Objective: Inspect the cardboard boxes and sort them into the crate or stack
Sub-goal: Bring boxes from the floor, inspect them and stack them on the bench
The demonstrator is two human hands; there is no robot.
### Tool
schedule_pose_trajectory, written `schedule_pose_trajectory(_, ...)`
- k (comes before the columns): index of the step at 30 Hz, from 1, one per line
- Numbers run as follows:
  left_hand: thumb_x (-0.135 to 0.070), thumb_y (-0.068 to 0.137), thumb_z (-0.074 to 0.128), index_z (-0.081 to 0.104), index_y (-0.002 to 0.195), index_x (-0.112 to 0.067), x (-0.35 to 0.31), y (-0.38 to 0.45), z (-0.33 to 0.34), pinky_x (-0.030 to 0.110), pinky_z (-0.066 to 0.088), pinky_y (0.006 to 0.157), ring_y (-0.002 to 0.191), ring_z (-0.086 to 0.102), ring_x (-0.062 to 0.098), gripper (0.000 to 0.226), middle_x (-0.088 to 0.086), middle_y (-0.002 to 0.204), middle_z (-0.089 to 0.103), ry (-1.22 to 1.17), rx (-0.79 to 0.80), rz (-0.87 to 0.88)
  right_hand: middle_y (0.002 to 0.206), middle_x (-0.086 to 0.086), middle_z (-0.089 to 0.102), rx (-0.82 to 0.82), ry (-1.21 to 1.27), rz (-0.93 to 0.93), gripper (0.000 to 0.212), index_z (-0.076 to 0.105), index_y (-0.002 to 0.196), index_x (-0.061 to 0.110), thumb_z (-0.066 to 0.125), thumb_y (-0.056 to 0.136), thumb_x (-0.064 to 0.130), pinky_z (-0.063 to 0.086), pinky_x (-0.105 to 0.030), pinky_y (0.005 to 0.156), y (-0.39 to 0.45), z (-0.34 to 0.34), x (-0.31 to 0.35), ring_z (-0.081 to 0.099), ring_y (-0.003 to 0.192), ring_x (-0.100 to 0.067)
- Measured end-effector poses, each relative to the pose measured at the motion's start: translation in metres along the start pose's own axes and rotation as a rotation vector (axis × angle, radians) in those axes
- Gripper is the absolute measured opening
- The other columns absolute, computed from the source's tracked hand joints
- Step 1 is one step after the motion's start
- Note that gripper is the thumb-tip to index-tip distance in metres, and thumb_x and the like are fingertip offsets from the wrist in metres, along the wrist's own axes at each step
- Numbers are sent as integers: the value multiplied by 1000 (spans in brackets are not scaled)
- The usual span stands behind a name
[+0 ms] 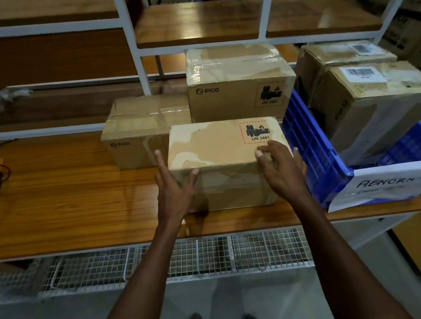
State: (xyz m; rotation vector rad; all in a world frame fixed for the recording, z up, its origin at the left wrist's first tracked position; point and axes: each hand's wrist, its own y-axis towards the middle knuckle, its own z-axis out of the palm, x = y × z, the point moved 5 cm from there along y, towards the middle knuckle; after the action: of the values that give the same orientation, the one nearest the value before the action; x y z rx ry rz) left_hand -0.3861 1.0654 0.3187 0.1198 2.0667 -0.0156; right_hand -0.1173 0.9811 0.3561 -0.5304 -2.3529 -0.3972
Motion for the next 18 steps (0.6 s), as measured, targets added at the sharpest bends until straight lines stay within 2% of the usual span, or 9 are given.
schedule_pose_trajectory(1,-69,86,65,-10,160,-44,8,1,-2,59,45,108,150,32,37,108,6,172,8,-58,13,-45,146,8,56,-9,55,-7,34,62,117,40,42,103,64,39,-64,112,2,-3,2,48,138,-25)
schedule_pose_trajectory(3,-80,81,59,1,161,-40,27,2,0,53,50,104,144,43,33,106,6,166,32,-130,80,-140,139,5,58,-18,127,-8,28,65,112,31,51,104,54,53,-57,98,7,-7,3,56,126,-20)
schedule_pose_trajectory(5,-85,81,53,19,159,-39,40,-1,6,45,49,104,140,48,27,96,-1,157,46,-208,177,-214,143,5,53,-31,98,3,21,67,113,31,61,100,47,53,-56,98,11,-8,0,52,128,-22)
schedule_pose_trajectory(7,-89,79,51,35,153,-44,44,-3,13,48,47,108,137,51,23,88,-10,149,53,-325,221,-251,151,4,42,-37,55,48,28,65,120,34,67,96,48,51,-57,101,13,-5,-5,46,133,-28)
schedule_pose_trajectory(10,-72,90,55,49,142,-43,43,0,12,48,47,104,131,54,23,60,-15,129,61,-459,189,-314,159,0,30,-44,86,115,43,58,132,37,68,93,51,50,-57,105,14,-1,-8,43,139,-30)
schedule_pose_trajectory(12,-63,95,56,52,135,-43,45,1,10,44,49,96,127,56,25,44,-17,120,62,-499,184,-346,160,-4,31,-38,127,138,49,53,138,40,68,93,54,49,-58,106,13,0,-8,44,139,-32)
schedule_pose_trajectory(14,-65,94,58,53,134,-43,43,1,7,43,48,95,127,56,27,45,-12,125,63,-494,184,-328,155,-5,38,-31,165,144,51,52,140,41,68,93,52,52,-57,103,12,1,-8,49,134,-30)
schedule_pose_trajectory(18,-66,92,59,52,145,-36,32,0,-7,47,51,99,126,58,22,61,-9,136,62,-482,128,-216,145,1,45,-29,229,161,51,56,137,44,70,89,55,55,-55,100,13,-3,-13,54,127,-26)
